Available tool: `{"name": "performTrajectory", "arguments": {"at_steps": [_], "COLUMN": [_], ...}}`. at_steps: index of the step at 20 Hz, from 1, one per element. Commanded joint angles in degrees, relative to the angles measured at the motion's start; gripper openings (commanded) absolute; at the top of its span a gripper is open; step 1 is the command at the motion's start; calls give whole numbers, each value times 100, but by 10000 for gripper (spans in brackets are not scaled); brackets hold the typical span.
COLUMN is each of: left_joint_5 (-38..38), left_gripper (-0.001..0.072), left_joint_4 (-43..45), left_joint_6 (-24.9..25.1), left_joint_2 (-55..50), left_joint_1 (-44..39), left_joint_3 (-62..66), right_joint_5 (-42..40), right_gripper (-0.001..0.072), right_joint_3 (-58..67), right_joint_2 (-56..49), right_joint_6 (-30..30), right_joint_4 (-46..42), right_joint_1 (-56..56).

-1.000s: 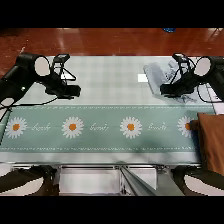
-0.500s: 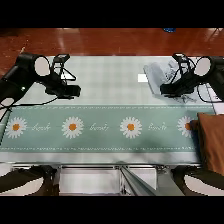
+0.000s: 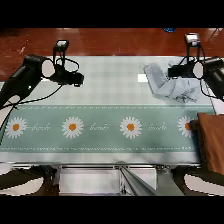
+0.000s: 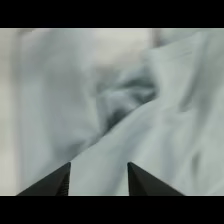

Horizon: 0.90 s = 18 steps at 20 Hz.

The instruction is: Fold the shirts.

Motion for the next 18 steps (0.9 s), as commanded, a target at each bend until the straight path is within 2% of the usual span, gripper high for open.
{"name": "performTrajectory", "arguments": {"at_steps": [1, 4, 7, 9, 10, 11, 12, 13, 15, 18], "left_joint_5": [693, 673, 634, 424, 144, -157, -446, -636, -1156, -1231], "left_gripper": [506, 507, 507, 507, 507, 507, 507, 507, 507, 507], "left_joint_4": [212, 210, 203, 190, 188, 188, 186, 146, 11, -15], "left_joint_6": [0, -39, -308, -319, -297, -299, -299, -299, -295, -282], "left_joint_2": [-122, -131, -131, -122, -116, -81, 11, 164, 588, 1587], "left_joint_1": [70, 98, 103, 127, 195, 299, 439, 581, 831, 885], "left_joint_3": [0, 0, 0, 33, 129, 240, 334, 348, 264, -809], "right_joint_5": [-890, -1005, -1012, -850, -710, -516, -334, -96, 496, 1134], "right_gripper": [411, 410, 410, 405, 358, 263, 123, 22, 22, 22], "right_joint_3": [4, 4, 4, 4, 4, 4, 4, 35, 337, 1145], "right_joint_2": [-568, -1121, -1510, -1633, -1652, -1659, -1663, -1663, -1650, -1266], "right_joint_6": [1320, 997, 48, -474, -728, -1069, -1434, -1797, -2133, -2929], "right_joint_4": [-726, 63, 1027, 1598, 1919, 2179, 2371, 2546, 3167, 4400], "right_joint_1": [-767, -1399, -1617, -1563, -1519, -1484, -1427, -1384, -1386, -1349]}}
